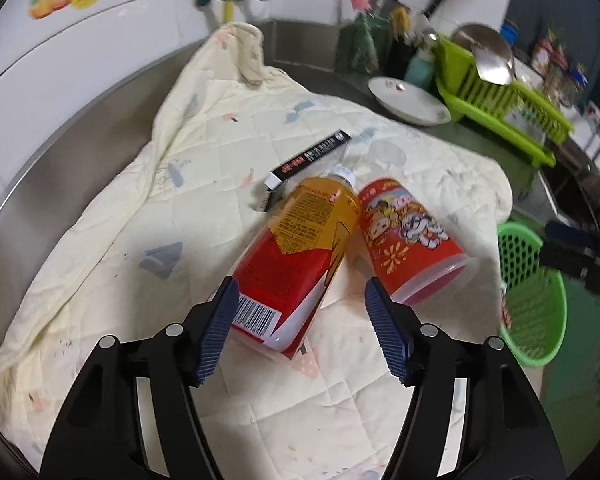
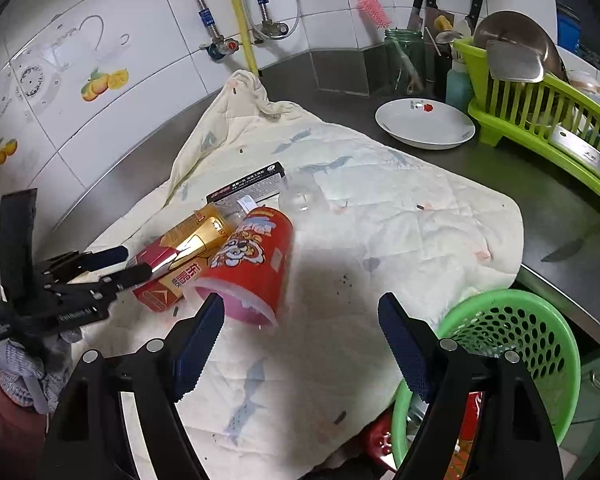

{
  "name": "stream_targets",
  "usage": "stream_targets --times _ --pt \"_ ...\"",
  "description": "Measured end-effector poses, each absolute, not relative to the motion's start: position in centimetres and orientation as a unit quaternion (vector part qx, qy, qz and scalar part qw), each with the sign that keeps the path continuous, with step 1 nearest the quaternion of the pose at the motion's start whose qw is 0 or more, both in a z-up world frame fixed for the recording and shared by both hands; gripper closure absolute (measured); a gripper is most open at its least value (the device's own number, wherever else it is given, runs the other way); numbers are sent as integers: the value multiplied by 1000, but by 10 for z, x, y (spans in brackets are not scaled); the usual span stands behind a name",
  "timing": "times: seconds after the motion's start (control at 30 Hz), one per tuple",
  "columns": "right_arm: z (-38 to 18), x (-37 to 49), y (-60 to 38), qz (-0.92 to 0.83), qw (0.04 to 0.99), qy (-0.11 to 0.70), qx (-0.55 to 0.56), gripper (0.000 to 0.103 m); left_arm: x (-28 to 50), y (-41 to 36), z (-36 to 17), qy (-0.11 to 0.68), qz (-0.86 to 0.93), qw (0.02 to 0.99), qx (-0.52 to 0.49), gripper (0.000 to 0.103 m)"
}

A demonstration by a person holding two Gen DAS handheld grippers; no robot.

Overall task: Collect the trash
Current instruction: 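Grasp the red-labelled juice bottle with the left gripper while the right gripper grasps the red paper cup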

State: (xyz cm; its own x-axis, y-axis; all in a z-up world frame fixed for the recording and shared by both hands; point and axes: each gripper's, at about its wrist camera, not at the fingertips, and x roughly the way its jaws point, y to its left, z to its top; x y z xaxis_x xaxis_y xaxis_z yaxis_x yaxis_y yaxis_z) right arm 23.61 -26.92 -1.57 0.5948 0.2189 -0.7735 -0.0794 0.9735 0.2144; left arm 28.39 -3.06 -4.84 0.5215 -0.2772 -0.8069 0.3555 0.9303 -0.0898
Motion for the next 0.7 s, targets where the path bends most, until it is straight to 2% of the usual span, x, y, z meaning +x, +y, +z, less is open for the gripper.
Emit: stream_targets --times 0.2,0.43,0.7 --pt "-21 247 -271 79 885 452 73 27 303 -39 -62 470 -192 857 88 31" --pt "-25 264 -273 81 876 468 84 27 322 -43 -75 486 -218 839 115 28" --pt "-30 289 -265 89 859 495 99 27 334 -57 -84 488 -229 831 138 30"
